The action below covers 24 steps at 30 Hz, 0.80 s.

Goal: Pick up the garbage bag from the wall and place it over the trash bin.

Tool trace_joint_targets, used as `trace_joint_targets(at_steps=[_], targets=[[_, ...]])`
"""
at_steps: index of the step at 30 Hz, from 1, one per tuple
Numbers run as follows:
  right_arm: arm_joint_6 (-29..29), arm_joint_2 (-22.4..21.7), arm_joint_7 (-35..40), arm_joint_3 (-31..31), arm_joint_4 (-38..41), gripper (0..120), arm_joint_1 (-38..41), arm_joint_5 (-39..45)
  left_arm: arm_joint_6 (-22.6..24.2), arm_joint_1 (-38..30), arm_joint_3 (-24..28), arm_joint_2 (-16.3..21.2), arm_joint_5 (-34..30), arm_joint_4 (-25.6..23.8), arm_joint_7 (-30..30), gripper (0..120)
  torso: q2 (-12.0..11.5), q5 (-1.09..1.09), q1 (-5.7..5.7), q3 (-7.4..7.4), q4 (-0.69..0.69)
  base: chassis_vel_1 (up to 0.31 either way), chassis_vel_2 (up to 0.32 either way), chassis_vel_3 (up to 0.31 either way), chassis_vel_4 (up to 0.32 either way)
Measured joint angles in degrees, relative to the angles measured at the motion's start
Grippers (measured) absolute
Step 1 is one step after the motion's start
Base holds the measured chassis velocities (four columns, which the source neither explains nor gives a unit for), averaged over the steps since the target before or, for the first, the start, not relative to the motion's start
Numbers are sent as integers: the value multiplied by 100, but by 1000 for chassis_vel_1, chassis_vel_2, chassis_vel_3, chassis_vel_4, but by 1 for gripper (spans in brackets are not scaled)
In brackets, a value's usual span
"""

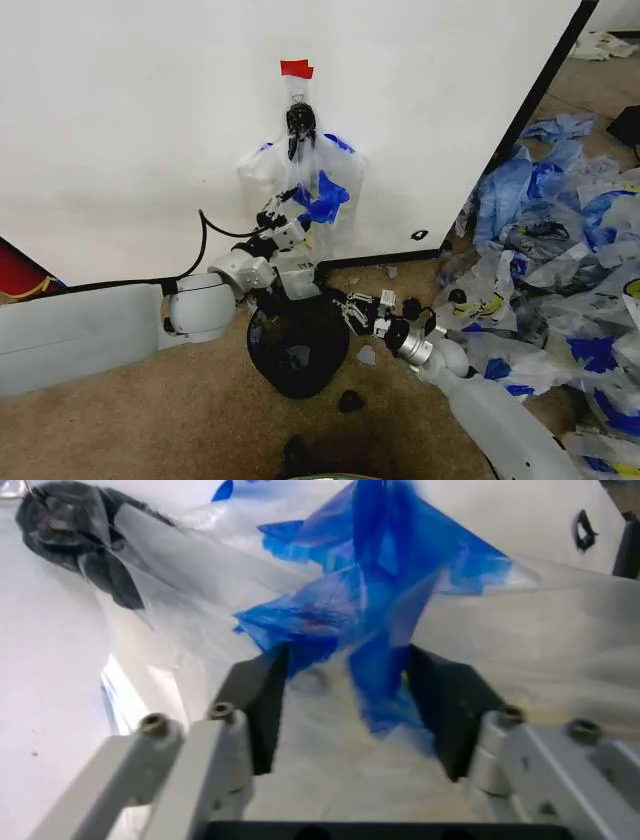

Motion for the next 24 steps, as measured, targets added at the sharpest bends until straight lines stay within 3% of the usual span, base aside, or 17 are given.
trace_joint_targets(at_steps=[2,4,13,24], targets=[[0,-1,-1,-2,0,0,0,0,0,11,2,18,-10,-14,-1,43,0,0,0,0,0,0,0,0,0],[0,-2,-4,-5,0,0,5,-1,0,27,6,48,-30,-40,-7,30,0,0,0,0,0,0,0,0,0],[4,24,-3,-6,-4,0,7,-1,-3,34,78,64,-126,-101,-78,0,0,0,0,0,0,0,0,0,0],[12,10,3,33,33,0,-46,4,-25,35,83,131,-303,-188,-193,0,0,0,0,0,0,0,0,0,0]])
